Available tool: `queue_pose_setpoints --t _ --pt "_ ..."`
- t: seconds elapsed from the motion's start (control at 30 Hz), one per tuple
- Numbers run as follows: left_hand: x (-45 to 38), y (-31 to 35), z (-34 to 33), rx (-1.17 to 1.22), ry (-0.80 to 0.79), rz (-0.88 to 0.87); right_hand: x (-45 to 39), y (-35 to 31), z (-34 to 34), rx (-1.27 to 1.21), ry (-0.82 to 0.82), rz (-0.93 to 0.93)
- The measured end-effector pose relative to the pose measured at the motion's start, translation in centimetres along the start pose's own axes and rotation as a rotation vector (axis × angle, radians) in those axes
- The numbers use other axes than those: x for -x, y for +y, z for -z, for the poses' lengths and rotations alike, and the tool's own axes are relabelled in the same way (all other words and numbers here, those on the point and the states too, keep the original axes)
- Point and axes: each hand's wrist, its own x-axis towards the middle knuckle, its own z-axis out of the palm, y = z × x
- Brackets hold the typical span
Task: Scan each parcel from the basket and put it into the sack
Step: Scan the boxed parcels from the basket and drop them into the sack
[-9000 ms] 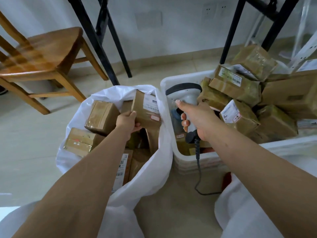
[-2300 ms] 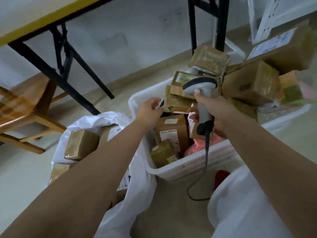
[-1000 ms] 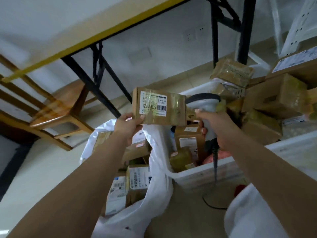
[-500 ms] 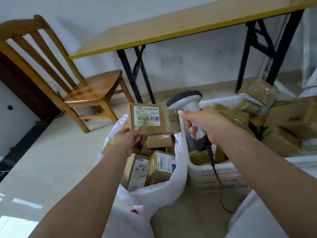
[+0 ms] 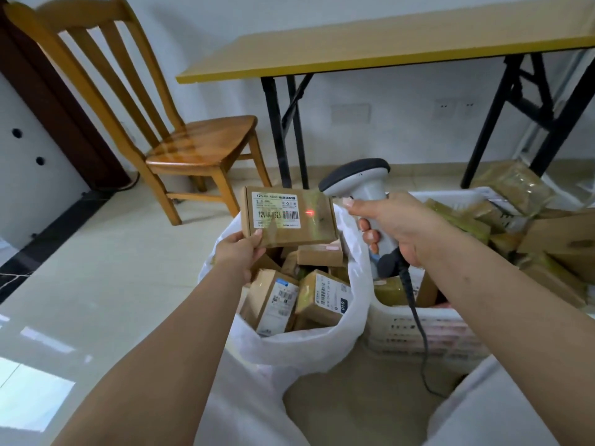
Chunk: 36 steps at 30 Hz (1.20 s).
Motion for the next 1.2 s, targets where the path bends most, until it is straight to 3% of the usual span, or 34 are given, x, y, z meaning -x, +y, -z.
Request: queue_pose_setpoints --t 0.93,1.2 --pt "-1.6 -1.2 2.6 -0.021 0.120 -0.014 -1.2 1.1 -1.3 -0.044 -0.024 -0.070" --pt "-2.7 -1.6 3.3 -0.097 0.335 -0.114 -2.5 1.8 -1.7 -0.074 -0.023 -0.105"
